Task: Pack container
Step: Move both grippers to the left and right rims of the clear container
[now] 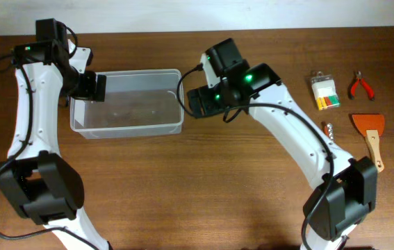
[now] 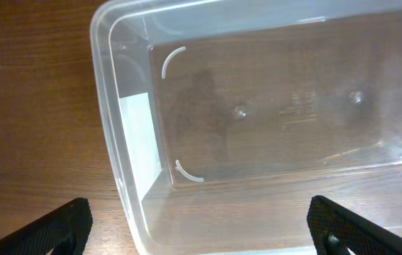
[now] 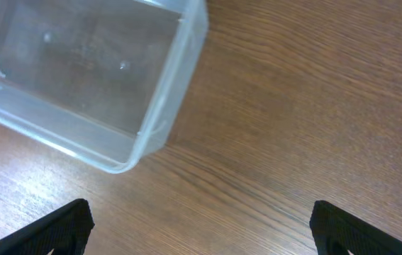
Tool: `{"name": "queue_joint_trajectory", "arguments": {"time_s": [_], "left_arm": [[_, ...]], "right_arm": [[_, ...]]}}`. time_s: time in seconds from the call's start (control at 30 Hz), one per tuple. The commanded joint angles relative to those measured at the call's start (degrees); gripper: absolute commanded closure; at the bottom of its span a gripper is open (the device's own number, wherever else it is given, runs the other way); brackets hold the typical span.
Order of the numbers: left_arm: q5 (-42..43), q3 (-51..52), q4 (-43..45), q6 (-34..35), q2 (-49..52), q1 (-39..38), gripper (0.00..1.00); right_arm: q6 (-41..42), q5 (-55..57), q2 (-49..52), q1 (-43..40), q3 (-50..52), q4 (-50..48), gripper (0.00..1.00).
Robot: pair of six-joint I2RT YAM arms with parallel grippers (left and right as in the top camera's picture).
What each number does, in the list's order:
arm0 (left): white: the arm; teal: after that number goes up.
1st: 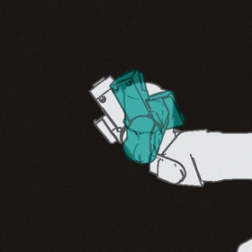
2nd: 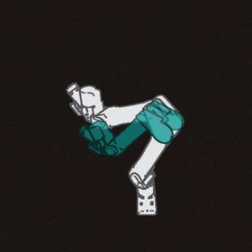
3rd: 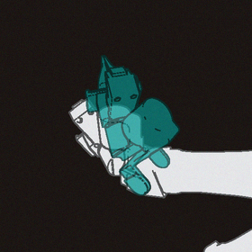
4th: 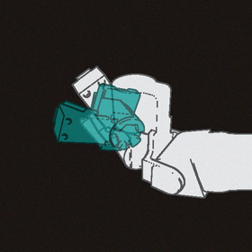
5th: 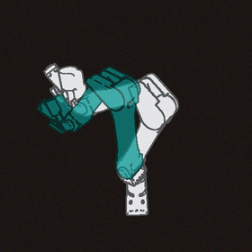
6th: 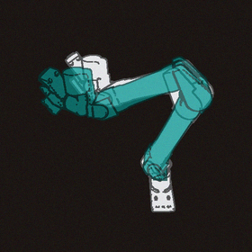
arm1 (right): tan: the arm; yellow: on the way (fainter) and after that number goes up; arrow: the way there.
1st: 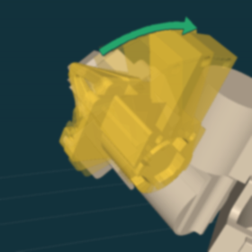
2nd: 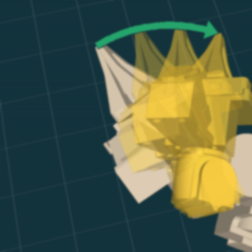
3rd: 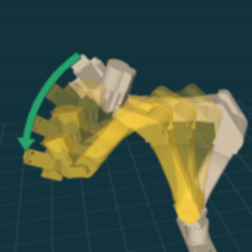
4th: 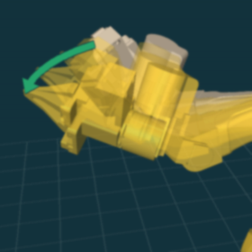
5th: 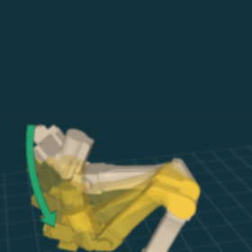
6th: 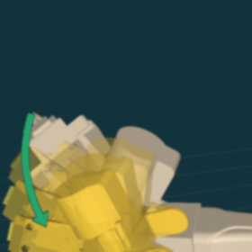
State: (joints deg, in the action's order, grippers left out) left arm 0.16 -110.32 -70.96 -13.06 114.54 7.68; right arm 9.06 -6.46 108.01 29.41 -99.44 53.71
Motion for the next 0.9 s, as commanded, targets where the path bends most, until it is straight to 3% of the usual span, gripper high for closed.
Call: {"name": "queue_joint_trajectory", "arguments": {"time_s": [0.0,0.4,0.87], "left_arm": [[-0.7,-0.2,0.0,0.1,-0.2,0.3,0.01],[-0.4,-0.2,1.0,0.1,-0.2,3.2,0.01],[-0.6,-0.2,0.9,0.1,0.1,4.4,0.01]], "right_arm": [[0.0,4.3,1.4,2.1,-1.1,0.0,0.01],[-0.1,1.1,3.7,2.9,-1.1,0.1,0.01],[-6.3,0.5,6.9,3.4,-1.1,-3.8,0.01]]}}
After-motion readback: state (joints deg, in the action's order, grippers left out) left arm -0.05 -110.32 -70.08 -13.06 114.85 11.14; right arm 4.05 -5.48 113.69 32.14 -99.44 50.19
